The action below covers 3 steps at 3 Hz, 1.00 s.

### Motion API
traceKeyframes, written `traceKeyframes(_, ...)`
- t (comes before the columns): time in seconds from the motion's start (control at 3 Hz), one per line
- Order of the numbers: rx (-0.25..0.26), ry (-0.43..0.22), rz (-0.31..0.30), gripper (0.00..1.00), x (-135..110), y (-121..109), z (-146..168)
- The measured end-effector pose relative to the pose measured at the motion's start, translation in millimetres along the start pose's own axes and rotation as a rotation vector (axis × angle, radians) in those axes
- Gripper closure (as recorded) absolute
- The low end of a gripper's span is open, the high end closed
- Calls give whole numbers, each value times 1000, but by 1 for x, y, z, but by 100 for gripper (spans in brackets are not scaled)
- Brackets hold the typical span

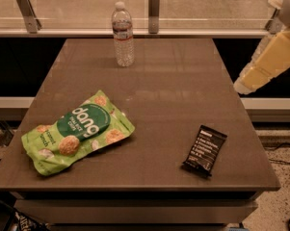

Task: Knock water bottle over

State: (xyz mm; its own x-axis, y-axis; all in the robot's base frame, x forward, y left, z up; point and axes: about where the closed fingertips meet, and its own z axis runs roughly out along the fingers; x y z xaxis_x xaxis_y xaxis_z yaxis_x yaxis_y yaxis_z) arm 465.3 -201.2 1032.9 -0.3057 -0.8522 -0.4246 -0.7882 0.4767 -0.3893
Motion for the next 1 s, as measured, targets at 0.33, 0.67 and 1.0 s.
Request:
traceKeyframes(0.33,22,-77,58,0,-12,-17,16)
traceKeyframes(0.67,43,-158,89,0,-26,-35,29)
traceKeyframes(1.0,55,-245,105,0,-45,-56,45)
